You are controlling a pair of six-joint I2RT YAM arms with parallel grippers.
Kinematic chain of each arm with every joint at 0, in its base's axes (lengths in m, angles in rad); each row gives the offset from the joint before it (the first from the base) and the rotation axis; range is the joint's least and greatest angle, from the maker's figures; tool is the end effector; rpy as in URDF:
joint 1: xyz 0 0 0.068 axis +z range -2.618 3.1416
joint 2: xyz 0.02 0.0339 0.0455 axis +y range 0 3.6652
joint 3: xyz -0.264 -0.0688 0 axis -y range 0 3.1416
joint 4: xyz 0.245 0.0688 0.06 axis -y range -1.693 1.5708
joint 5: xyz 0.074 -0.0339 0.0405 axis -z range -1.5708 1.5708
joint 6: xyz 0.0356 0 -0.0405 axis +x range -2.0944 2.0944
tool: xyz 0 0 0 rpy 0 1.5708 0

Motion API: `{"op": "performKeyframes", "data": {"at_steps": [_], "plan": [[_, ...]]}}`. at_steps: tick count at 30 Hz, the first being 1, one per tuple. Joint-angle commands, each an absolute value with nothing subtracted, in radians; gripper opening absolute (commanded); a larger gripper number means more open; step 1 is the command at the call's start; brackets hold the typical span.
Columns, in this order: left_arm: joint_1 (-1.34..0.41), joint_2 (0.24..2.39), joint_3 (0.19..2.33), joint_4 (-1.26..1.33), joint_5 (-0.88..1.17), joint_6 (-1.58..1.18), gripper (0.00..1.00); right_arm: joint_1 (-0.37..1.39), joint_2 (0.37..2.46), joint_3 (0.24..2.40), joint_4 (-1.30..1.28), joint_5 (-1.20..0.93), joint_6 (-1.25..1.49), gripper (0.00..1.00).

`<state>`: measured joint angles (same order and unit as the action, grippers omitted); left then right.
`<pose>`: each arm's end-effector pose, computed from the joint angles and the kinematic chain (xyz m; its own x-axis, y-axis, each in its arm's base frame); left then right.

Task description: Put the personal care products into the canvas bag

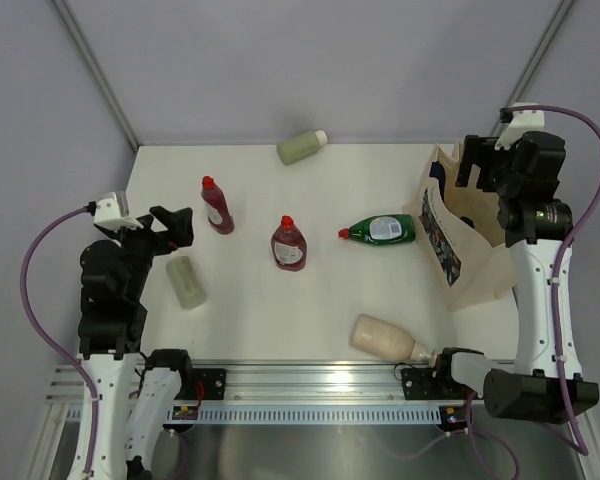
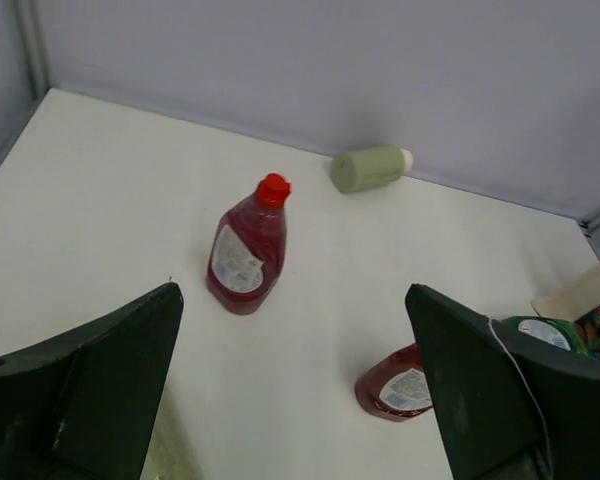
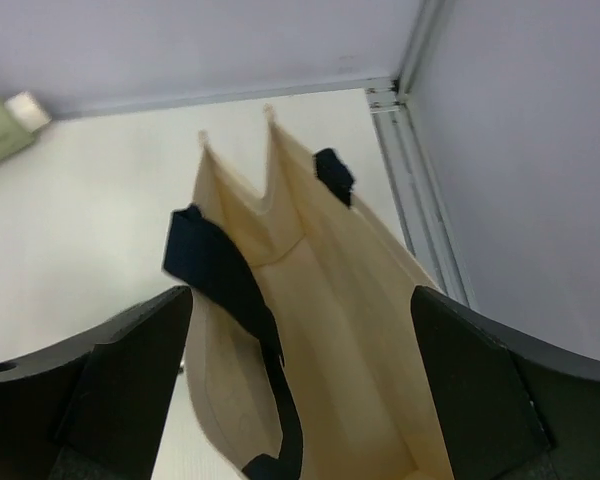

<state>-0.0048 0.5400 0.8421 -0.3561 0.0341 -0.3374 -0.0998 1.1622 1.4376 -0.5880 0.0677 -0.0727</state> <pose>0.1190 -0.0018 0.3735 -0.0638 -0.3305 -0.9416 0.0188 0.9430 -0.3323 0.2373 -0.0262 0.4464 -0.3171 -0.0411 -0.9475 0.1408 0.9860 -0.0899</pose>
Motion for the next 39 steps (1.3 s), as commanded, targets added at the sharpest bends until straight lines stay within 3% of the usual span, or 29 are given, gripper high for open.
{"op": "performKeyframes", "data": {"at_steps": [1, 4, 6, 10, 17, 20, 28, 32, 39], "plan": [[-0.005, 0.561, 0.864, -0.236, 0.305, -0.298, 0.99, -0.097, 1.131, 1.496, -0.701, -0.384, -0.423, 0.99], [-0.021, 0.577, 0.877, -0.229, 0.353, -0.265, 0.99, -0.06, 1.131, 1.529, -1.045, -0.761, -0.882, 0.99], [-0.04, 0.594, 0.882, -0.226, 0.371, -0.258, 0.99, -0.035, 1.132, 1.523, -1.13, -0.843, -0.923, 1.0], [-0.124, 0.636, 0.877, -0.227, 0.301, -0.264, 0.99, -0.017, 1.172, 1.503, -1.16, -0.979, -0.916, 0.99], [-0.466, 0.776, 0.901, -0.315, -0.084, -0.175, 0.99, 0.028, 1.285, 1.528, -1.149, -0.999, -0.77, 0.99], [-0.518, 0.819, 0.878, -0.26, -0.104, -0.156, 0.99, 0.028, 1.301, 1.509, -1.118, -1.003, -0.738, 1.0], [-0.549, 0.934, 0.658, 0.057, 0.211, 0.084, 0.99, 0.028, 1.321, 1.462, -1.152, -1.072, -0.851, 0.99], [-0.508, 1.021, 0.696, 0.016, 0.397, 0.373, 0.99, 0.026, 1.341, 1.468, -1.209, -1.095, -0.931, 1.0], [-0.339, 1.205, 0.781, -0.02, 0.656, 0.54, 0.99, 0.026, 1.342, 1.454, -1.212, -1.118, -0.972, 1.0]]}}
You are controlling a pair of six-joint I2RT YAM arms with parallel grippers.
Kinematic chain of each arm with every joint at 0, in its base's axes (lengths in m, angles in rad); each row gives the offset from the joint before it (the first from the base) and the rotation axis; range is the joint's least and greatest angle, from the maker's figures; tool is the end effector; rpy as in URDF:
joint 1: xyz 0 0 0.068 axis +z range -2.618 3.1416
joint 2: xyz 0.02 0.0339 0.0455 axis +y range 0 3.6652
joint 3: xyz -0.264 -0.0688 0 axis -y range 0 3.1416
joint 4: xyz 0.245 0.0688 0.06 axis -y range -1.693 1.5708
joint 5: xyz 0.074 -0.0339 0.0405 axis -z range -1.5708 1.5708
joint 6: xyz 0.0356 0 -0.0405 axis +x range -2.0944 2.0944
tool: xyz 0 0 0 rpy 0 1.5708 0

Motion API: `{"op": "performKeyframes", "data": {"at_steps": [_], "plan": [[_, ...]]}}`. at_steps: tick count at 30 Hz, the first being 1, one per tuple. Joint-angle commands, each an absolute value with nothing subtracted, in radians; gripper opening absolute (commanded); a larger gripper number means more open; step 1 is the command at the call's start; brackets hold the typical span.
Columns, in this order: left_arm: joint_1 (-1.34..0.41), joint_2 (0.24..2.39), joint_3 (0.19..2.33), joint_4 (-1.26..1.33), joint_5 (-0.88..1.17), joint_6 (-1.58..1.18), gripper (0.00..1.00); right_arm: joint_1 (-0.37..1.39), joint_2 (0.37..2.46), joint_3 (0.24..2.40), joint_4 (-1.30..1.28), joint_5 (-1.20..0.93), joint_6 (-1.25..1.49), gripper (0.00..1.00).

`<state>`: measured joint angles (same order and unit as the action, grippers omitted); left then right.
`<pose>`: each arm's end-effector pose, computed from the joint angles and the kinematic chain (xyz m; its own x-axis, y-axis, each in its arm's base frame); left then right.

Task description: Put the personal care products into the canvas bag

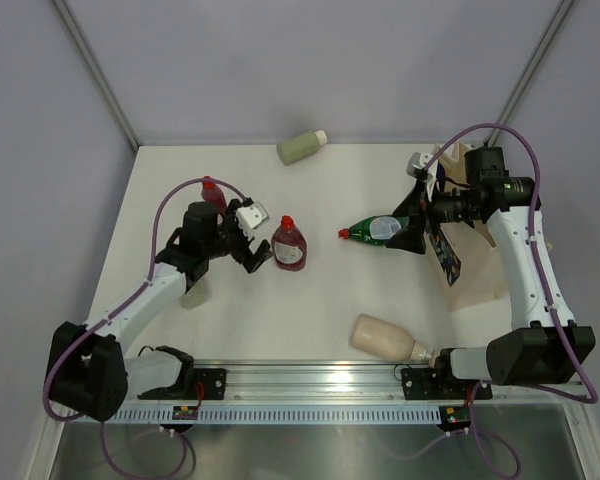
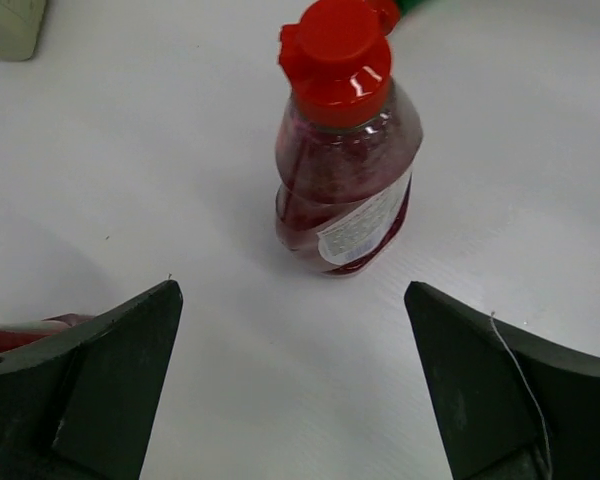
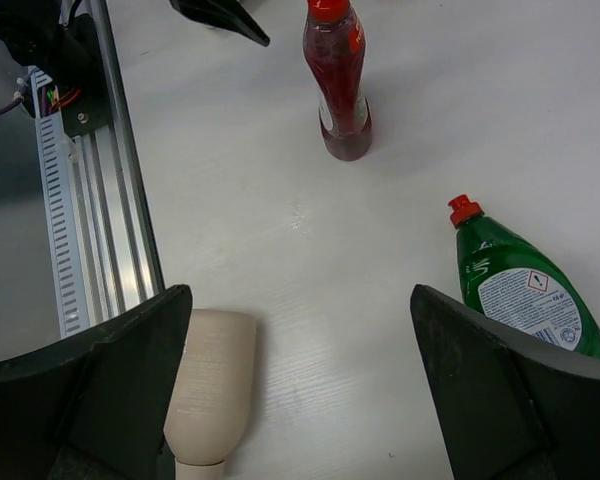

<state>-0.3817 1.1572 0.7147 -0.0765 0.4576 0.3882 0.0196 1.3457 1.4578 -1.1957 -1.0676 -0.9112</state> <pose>0.2289 -0.1088 0.2520 -0.1648 0.4321 -0.8867 0.8131 0.5684 0.1258 0.2398 0.0359 0.3773 -0.2099 -0.3853 -0.8986 -0.9552 0.2768 0.1044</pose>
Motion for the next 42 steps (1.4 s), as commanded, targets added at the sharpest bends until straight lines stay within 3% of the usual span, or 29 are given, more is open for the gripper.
{"op": "performKeyframes", "data": {"at_steps": [1, 12, 20, 25, 26, 28, 29, 32, 36, 39, 42], "plan": [[-0.333, 1.235, 0.796, -0.047, 0.681, 0.557, 0.99, 0.026, 1.342, 1.454, -1.213, -1.12, -0.977, 1.0], [-0.35, 1.506, 0.988, -0.114, 0.822, 0.681, 0.97, 0.026, 1.356, 1.466, -1.215, -1.123, -0.983, 0.99], [-0.419, 1.611, 1.063, -0.097, 0.831, 0.677, 0.83, 0.026, 1.373, 1.46, -1.198, -1.14, -0.95, 1.0], [-0.419, 1.641, 1.1, -0.153, 0.858, 0.68, 0.44, 0.026, 1.377, 1.439, -1.197, -1.137, -0.95, 1.0], [-0.419, 1.637, 1.098, -0.159, 0.856, 0.678, 0.25, 0.026, 1.378, 1.433, -1.197, -1.14, -0.95, 0.99], [-0.419, 1.625, 1.092, -0.15, 0.839, 0.654, 0.05, 0.028, 1.385, 1.425, -1.193, -1.141, -0.95, 0.99], [-0.417, 1.605, 1.089, -0.144, 0.833, 0.64, 0.0, 0.028, 1.387, 1.419, -1.195, -1.144, -0.956, 0.99], [-0.416, 1.557, 1.083, -0.101, 0.824, 0.557, 0.0, 0.041, 1.402, 1.413, -1.192, -1.143, -0.94, 0.99], [-0.407, 1.511, 1.091, 0.067, 0.844, 0.213, 0.0, 0.113, 1.419, 1.376, -1.07, -1.092, -0.754, 0.97], [-0.399, 1.508, 1.075, 0.231, 0.882, -0.083, 0.0, 0.193, 1.39, 1.277, -0.693, -0.971, -0.429, 0.96], [-0.4, 1.514, 1.043, 0.422, 0.91, -0.341, 0.0, 0.268, 1.385, 1.198, -0.511, -0.836, -0.198, 0.97]]}}
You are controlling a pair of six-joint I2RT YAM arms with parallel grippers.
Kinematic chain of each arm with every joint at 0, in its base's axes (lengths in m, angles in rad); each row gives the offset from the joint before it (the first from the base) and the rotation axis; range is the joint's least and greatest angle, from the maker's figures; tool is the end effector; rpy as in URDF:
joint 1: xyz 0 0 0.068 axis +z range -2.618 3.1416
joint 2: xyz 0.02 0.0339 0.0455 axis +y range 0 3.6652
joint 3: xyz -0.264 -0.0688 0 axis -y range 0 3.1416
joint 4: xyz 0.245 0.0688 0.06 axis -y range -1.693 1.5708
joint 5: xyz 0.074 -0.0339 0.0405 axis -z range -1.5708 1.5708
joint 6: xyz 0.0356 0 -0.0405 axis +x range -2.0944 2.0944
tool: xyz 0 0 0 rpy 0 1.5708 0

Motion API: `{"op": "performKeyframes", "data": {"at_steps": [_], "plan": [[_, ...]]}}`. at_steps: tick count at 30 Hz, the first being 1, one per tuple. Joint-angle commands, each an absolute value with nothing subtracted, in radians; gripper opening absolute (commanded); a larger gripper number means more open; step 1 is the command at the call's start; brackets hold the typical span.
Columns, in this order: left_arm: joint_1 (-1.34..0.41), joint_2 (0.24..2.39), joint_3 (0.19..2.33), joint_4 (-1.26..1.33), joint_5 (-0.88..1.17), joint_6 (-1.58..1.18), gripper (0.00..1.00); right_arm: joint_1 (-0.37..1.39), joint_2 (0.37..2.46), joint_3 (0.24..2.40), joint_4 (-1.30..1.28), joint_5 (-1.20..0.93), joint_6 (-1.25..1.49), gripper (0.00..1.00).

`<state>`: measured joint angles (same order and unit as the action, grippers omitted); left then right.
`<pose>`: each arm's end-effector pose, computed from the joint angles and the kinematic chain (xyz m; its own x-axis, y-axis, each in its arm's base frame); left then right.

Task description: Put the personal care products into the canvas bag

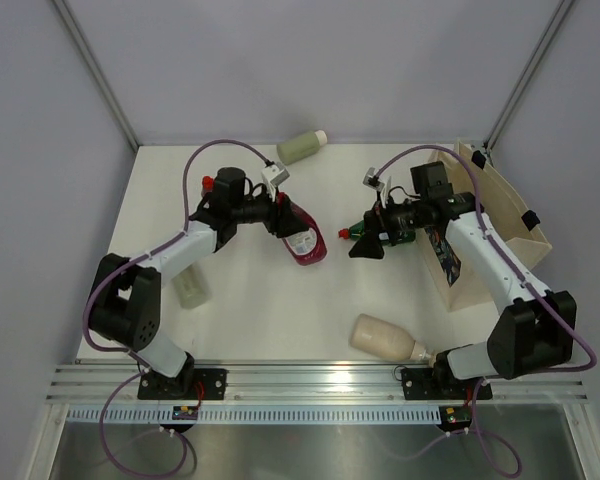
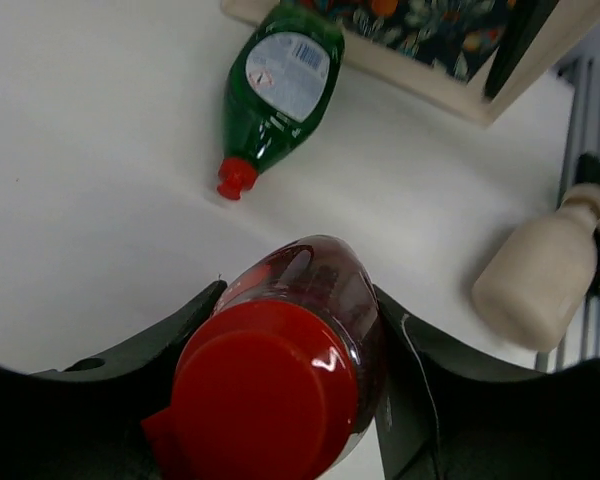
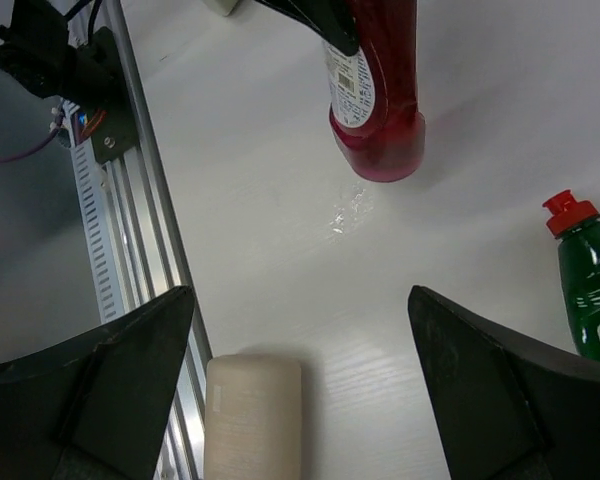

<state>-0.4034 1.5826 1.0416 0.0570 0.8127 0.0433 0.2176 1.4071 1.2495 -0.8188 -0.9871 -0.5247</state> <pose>0.3129 -0.1616 0.2569 -0.3903 0.1989 -0.8989 0.8788 0.3718 -0.2993 0.2678 0.0896 0.3172 -0.4120 -0.3738 -0.8310 -0.9031 0.2888 0.3178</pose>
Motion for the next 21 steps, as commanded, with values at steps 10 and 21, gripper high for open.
{"op": "performKeyframes", "data": {"at_steps": [10, 21], "plan": [[-0.399, 1.589, 0.948, 0.994, 0.966, -0.838, 0.0, 0.305, 1.551, 1.239, -0.311, -1.15, -0.112, 1.0], [-0.414, 1.615, 0.985, 1.049, 0.97, -0.882, 0.0, 0.377, 1.611, 1.281, -0.331, -1.108, -0.147, 0.95]]}}
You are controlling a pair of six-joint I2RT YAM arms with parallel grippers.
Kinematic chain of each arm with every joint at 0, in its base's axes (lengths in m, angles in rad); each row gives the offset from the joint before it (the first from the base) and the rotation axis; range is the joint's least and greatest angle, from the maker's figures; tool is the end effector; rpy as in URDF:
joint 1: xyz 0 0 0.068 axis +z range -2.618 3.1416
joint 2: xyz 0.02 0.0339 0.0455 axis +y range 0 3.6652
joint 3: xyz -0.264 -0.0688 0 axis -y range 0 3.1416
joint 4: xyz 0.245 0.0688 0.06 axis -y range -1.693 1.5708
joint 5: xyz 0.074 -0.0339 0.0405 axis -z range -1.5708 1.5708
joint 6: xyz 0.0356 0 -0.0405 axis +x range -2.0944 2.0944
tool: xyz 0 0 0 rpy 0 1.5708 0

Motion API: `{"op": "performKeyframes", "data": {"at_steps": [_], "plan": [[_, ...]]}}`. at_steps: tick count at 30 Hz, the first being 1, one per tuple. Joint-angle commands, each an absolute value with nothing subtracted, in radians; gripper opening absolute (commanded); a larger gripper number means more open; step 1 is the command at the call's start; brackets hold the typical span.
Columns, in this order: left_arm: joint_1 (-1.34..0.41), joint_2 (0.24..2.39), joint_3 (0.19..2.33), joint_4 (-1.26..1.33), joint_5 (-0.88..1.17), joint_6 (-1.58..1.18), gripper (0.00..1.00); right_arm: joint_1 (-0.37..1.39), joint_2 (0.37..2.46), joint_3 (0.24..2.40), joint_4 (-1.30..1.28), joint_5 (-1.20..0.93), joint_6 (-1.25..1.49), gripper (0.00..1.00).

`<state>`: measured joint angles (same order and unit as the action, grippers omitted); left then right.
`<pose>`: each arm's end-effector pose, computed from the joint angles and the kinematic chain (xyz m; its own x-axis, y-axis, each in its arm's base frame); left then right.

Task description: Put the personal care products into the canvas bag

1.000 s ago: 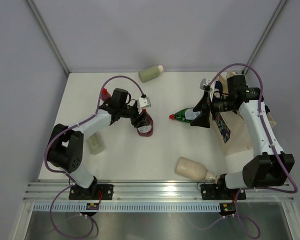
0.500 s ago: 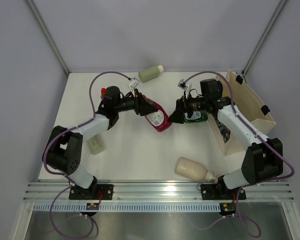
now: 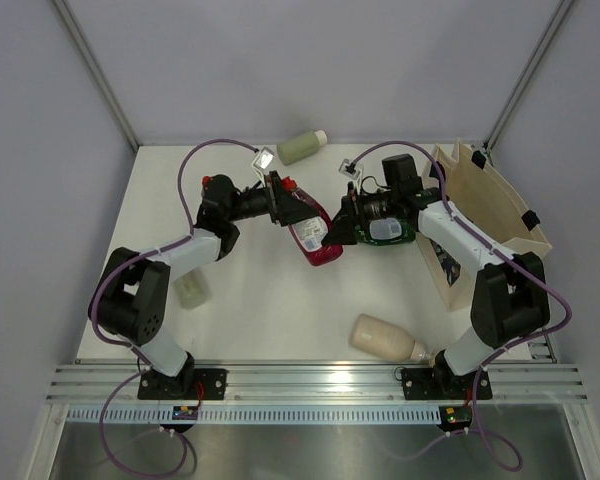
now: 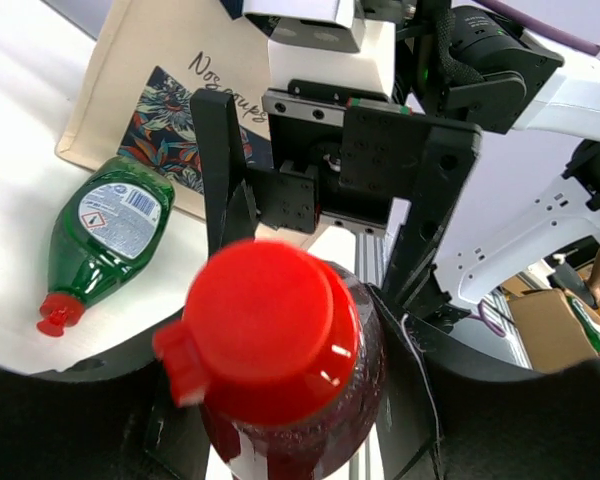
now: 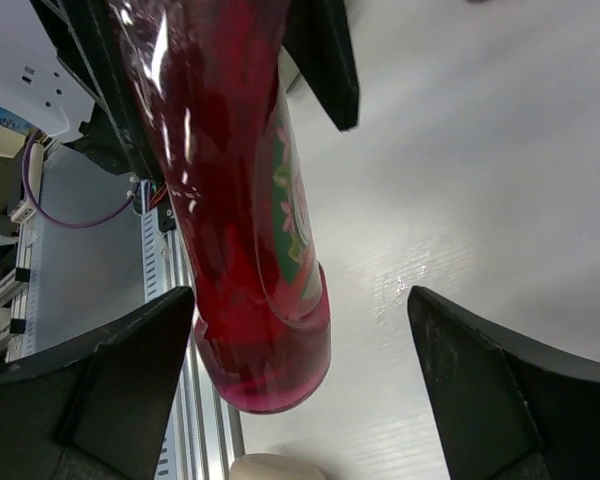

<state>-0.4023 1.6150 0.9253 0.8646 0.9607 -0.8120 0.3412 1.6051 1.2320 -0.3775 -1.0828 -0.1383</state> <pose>0.3123 -0.1646 0.2841 -0.5915 -0.2001 -0.7810 0.7815 0.0959 -0.6165 0.3150 0.1452 0.2821 -0.5311 -0.2572 -0.8074 -0.8469 0.1921 0.4959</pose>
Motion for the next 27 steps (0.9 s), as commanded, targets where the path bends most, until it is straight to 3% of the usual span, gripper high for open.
{"op": "performKeyframes", "data": {"at_steps": [1, 13, 20, 23, 24, 26, 27], "plan": [[-0.416, 1.618, 0.986, 1.057, 0.965, -0.885, 0.0, 0.394, 1.614, 1.281, -0.316, -1.104, -0.111, 0.94], [-0.42, 1.62, 0.976, 1.057, 0.851, -0.89, 0.0, 0.428, 1.652, 1.226, -0.057, -1.054, 0.306, 0.91], [-0.42, 1.638, 0.98, 1.068, 0.767, -0.952, 0.0, 0.445, 1.67, 1.207, 0.033, -0.994, 0.376, 0.83], [-0.419, 1.641, 0.98, 1.078, 0.75, -0.972, 0.0, 0.446, 1.677, 1.213, 0.049, -0.999, 0.385, 0.72], [-0.419, 1.641, 0.983, 1.078, 0.749, -0.976, 0.0, 0.445, 1.677, 1.218, 0.049, -1.006, 0.382, 0.61], [-0.414, 1.641, 0.986, 1.069, 0.744, -0.983, 0.0, 0.446, 1.677, 1.223, 0.052, -1.023, 0.377, 0.49], [-0.413, 1.638, 0.988, 1.063, 0.742, -0.988, 0.02, 0.445, 1.677, 1.226, 0.054, -1.044, 0.376, 0.37]]}}
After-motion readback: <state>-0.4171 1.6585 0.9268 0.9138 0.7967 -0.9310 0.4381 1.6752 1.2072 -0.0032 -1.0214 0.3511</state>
